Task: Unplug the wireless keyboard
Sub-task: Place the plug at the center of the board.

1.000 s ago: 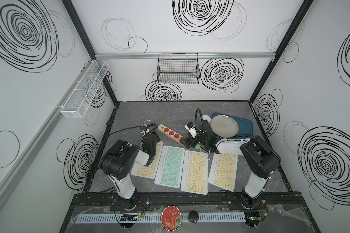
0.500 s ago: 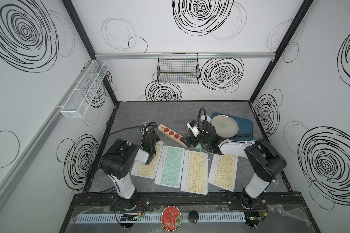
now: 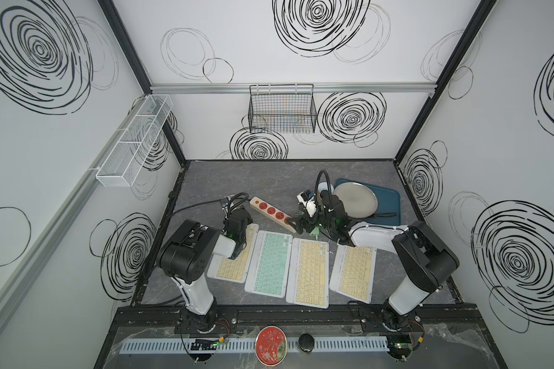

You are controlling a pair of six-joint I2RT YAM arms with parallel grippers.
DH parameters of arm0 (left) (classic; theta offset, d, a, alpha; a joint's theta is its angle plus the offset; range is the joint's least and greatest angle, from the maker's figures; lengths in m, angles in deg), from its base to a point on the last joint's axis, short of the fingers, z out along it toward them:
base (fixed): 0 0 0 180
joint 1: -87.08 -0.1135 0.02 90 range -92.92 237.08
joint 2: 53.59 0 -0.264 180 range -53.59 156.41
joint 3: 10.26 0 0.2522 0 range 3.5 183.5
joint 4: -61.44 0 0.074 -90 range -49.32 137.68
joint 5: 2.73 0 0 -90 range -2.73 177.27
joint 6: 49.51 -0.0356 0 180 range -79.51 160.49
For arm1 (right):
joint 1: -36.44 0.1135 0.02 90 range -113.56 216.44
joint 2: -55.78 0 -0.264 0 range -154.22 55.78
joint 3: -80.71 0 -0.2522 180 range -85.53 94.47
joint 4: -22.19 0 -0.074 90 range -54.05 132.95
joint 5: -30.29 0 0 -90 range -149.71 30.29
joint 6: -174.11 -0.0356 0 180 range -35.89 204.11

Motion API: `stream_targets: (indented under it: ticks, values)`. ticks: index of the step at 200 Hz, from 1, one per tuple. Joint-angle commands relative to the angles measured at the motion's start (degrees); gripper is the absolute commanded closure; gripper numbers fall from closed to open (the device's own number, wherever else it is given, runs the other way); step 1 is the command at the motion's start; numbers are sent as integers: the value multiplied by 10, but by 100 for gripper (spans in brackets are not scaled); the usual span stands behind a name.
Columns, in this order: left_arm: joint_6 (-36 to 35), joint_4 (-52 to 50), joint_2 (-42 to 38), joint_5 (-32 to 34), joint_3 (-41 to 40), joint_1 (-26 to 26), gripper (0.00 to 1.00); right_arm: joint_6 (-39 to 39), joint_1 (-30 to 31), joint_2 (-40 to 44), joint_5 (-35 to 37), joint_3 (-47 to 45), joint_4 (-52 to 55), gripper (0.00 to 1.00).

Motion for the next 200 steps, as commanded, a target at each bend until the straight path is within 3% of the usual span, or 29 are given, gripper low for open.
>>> stream_targets:
  ticks: [1, 16, 73, 115, 154, 200]
  values:
    - [25, 0, 6, -10, 12, -6, 55, -2, -3, 16, -8, -6, -19, 6]
    - [39, -2, 8, -7, 7, -6, 44, -2, -3, 18, -8, -7, -19, 6]
    - [43, 43, 27, -22, -11, -7, 40, -3, -4, 22, -10, -10, -21, 6]
    - [15, 30, -4, -6, -13, 5, 28, -3, -5, 20, -11, -9, -20, 6]
    - [-23, -65, -93, 18, 7, 20, 27, -8, -4, 34, -15, -7, -16, 6]
    - [-86, -213, -261, 41, 48, 39, 27, -24, -3, 122, 8, -12, 22, 4]
